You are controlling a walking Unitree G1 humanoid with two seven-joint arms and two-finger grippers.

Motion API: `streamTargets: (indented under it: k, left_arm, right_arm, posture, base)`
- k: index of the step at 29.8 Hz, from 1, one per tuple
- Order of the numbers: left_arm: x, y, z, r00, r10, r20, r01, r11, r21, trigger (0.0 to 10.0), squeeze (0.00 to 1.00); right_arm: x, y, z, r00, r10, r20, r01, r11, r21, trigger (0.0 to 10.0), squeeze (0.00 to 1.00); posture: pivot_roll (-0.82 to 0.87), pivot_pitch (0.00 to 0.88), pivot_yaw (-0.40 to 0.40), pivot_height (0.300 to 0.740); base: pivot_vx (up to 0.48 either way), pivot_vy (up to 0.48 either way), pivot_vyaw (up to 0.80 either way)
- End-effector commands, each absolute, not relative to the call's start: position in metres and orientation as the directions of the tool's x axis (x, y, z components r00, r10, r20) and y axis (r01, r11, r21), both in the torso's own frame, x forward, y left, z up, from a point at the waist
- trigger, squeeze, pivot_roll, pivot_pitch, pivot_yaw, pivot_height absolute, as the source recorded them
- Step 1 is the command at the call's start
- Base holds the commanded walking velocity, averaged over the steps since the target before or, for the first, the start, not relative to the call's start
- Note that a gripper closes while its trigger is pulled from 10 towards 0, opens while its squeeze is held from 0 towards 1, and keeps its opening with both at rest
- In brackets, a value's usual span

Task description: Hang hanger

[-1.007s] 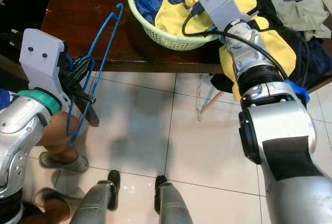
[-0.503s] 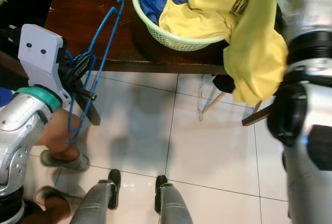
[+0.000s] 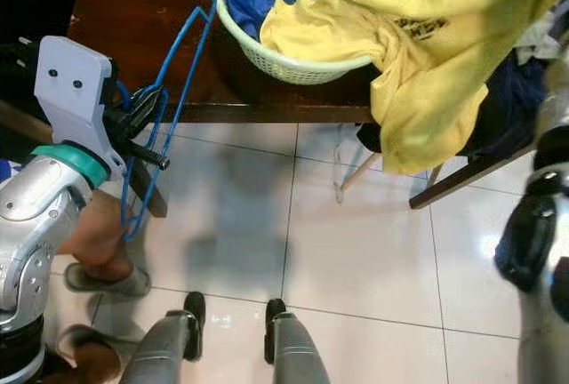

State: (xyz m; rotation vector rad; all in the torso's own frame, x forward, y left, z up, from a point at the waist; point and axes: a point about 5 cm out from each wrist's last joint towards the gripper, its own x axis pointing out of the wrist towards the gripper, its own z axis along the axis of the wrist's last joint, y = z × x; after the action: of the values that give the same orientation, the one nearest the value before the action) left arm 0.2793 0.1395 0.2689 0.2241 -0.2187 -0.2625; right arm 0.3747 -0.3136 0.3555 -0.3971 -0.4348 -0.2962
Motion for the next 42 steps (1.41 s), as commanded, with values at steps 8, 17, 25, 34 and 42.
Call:
streamTargets:
  k: [8,17,25,34,42]
  left_arm:
    - [0.279,0.138,0.266,0.941,-0.286,0.179,0.238,0.939,0.247,10.0,0.00]
    - [0.277,0.138,0.265,0.942,-0.282,0.180,0.235,0.941,0.242,10.0,0.00]
    - [0.276,0.138,0.265,0.942,-0.284,0.177,0.237,0.941,0.242,10.0,0.00]
    - [0.277,0.138,0.263,0.941,-0.293,0.167,0.250,0.938,0.239,10.0,0.00]
    - [0.278,0.142,0.268,0.941,-0.283,0.185,0.236,0.942,0.239,10.0,0.00]
  right_arm:
    - [0.400,-0.270,0.285,0.993,0.015,0.115,0.059,0.788,-0.613,10.0,0.00]
    - [0.396,-0.292,0.307,0.998,-0.059,0.036,0.066,0.671,-0.739,10.0,1.00]
    - [0.391,-0.298,0.320,0.998,0.042,0.038,-0.017,0.857,-0.515,10.0,0.00]
    - [0.380,-0.271,0.311,0.826,0.365,0.428,-0.468,0.869,0.161,10.0,0.00]
    - [0.375,-0.254,0.302,0.811,0.177,0.558,-0.391,0.873,0.292,10.0,0.00]
  posture:
    - [0.05,0.203,-0.036,0.740]
    - [0.04,0.221,-0.041,0.740]
    - [0.04,0.227,-0.043,0.740]
    - [0.05,0.229,-0.026,0.740]
    - [0.06,0.221,-0.020,0.740]
  base:
    - [0.000,0.000,0.00]
    - [0.000,0.000,0.00]
    - [0.000,0.000,0.00]
    - [0.000,0.000,0.00]
    - [0.000,0.000,0.00]
